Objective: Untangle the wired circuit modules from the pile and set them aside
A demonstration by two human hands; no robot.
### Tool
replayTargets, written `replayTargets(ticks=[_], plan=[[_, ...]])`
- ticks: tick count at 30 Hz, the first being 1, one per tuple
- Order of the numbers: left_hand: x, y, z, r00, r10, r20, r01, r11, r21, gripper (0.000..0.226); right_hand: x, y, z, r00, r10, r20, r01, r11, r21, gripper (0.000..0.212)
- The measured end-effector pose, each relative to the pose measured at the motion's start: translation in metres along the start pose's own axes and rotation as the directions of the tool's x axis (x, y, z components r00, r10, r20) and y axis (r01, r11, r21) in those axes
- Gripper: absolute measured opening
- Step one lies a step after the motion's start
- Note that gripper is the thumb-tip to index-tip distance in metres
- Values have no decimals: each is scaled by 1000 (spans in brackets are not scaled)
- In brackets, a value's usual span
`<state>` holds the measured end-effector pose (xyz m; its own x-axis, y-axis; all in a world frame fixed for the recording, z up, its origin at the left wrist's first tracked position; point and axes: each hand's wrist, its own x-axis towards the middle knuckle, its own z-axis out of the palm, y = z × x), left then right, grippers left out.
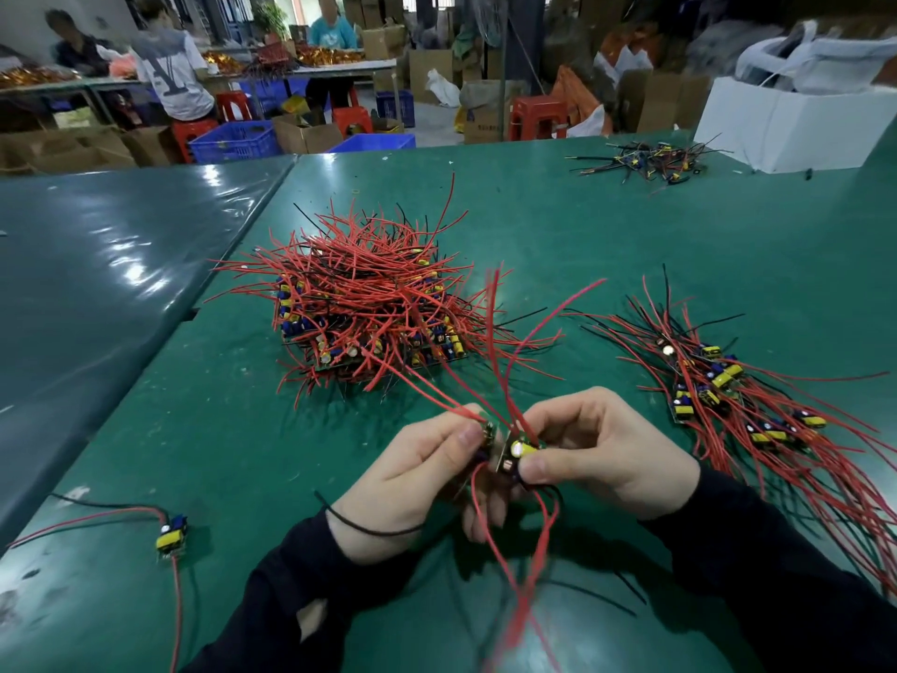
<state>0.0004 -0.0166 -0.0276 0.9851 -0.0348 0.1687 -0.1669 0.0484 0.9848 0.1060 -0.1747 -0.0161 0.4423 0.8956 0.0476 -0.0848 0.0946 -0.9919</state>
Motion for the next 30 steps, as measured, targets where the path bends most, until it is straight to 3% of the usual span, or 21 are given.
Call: replayTargets(ticks=[1, 3, 5, 8, 10, 12, 15, 17, 20, 22, 25, 27, 30], plan=[[1, 1, -1, 1000, 5, -9, -5, 1000, 0, 61, 1, -1, 1, 1000, -12, -1, 12, 1000, 5, 17], [4, 0, 0, 998, 25, -62, -21, 998, 67, 46, 2, -2, -1, 998, -22, -55, 22, 1000, 12, 15], [7, -3, 1, 990, -39, -139, 45, 998, 41, 37, 4, -5, -7, 982, -5, -188, 10, 1000, 28, 22], [11, -8, -2, 957, -107, -271, 126, 991, 54, 28, 7, -8, -24, 881, 41, -471, -41, 999, 11, 29], [11, -11, -5, 932, -88, -352, 132, 986, 103, 26, 6, -6, -36, 802, 38, -596, -142, 981, -129, 19], [10, -12, -7, 913, -47, -405, 111, 985, 135, 28, 4, -2, -44, 788, -21, -616, -292, 867, -403, 6], [7, -10, -7, 898, 61, -436, 49, 971, 235, 32, 0, 4, -45, 799, -127, -588, -442, 539, -717, 10], [6, -6, -5, 895, 128, -428, 2, 957, 290, 34, -1, 4, -44, 800, -187, -571, -452, 438, -777, 13], [6, -1, -2, 875, 201, -440, -56, 945, 322, 42, -2, 2, -45, 801, -200, -564, -462, 392, -796, 30], [5, 3, -2, 855, 211, -473, -82, 957, 279, 40, -2, -2, -43, 759, -353, -547, -348, 490, -799, 28], [4, 9, -2, 847, 190, -496, -113, 977, 181, 24, 0, -11, -32, 651, -554, -519, 30, 702, -711, 10], [4, 11, -1, 844, 198, -499, -137, 978, 157, 18, -2, -19, -32, 589, -550, -592, 248, 820, -515, 19], [5, 12, 0, 826, 204, -525, -182, 979, 94, 19, -9, -36, -44, 402, -427, -810, 481, 851, -210, 24]])
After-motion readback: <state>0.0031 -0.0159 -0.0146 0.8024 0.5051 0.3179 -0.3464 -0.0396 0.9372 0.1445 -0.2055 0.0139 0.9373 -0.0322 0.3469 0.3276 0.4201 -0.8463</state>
